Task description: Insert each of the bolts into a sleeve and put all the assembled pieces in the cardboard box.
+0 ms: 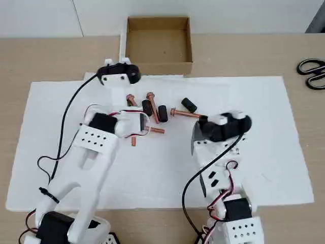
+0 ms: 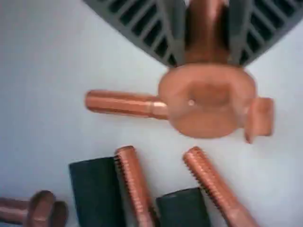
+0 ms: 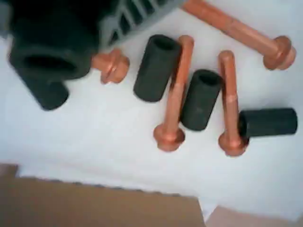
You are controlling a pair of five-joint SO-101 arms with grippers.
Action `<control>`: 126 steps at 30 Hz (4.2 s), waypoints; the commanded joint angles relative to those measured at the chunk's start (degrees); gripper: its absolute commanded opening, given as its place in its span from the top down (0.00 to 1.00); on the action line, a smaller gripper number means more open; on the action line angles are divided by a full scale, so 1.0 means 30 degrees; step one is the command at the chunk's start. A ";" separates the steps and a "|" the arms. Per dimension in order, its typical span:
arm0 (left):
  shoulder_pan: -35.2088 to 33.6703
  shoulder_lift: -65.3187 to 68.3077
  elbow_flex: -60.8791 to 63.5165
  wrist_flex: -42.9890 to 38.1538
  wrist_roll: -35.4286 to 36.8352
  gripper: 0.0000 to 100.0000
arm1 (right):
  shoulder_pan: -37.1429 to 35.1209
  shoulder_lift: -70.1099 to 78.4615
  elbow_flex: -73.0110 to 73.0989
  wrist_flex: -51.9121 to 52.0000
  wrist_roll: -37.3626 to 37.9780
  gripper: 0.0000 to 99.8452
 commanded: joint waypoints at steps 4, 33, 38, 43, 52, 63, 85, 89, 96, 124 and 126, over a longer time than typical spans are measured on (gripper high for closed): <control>0.1319 -0.1026 -0.0864 -0.0615 0.0645 0.99 | -0.0425 -0.4527 0.2051 0.0366 0.0117 1.00; 0.1524 -0.1055 -0.4527 -0.3018 0.1436 0.99 | -0.2007 -0.4821 0.2051 0.0835 0.0498 1.00; 0.2227 -0.0850 -0.4967 -0.4923 0.1436 0.99 | -0.3121 -0.4821 0.2051 0.0718 0.1026 1.00; 0.3868 -0.0879 -0.4703 -0.5040 0.1436 0.99 | -0.3033 -0.4821 0.2051 0.0864 0.1026 1.00; 0.5187 -0.1026 -0.3736 -0.4835 0.2432 0.99 | -0.3033 -0.4821 0.2051 0.0864 0.1026 1.00; 0.5158 -0.1289 -0.3941 -0.4894 0.2491 0.99 | -0.3004 -0.4821 0.2051 0.0894 0.1026 1.00; 0.5158 -0.3516 -0.1568 -0.4923 0.2462 0.99 | -0.2535 -0.4821 0.2051 0.0249 -0.1612 1.00; 0.4366 -0.5245 -0.1333 -0.6330 0.2344 0.99 | -0.2535 -0.4791 0.2051 0.0190 -0.1612 1.00; 0.4337 -0.6505 0.0689 -0.8205 0.1231 0.99 | -0.2535 -0.4762 0.2051 0.0190 -0.1612 1.00; 0.5949 -0.7092 0.4176 -1.1429 0.1201 0.99 | -0.3355 -0.4791 0.2051 0.0220 -0.1582 1.00; 0.5949 -0.6799 0.4176 -1.1370 0.1201 0.99 | -0.3355 -0.4791 0.2051 0.0220 -0.1582 1.00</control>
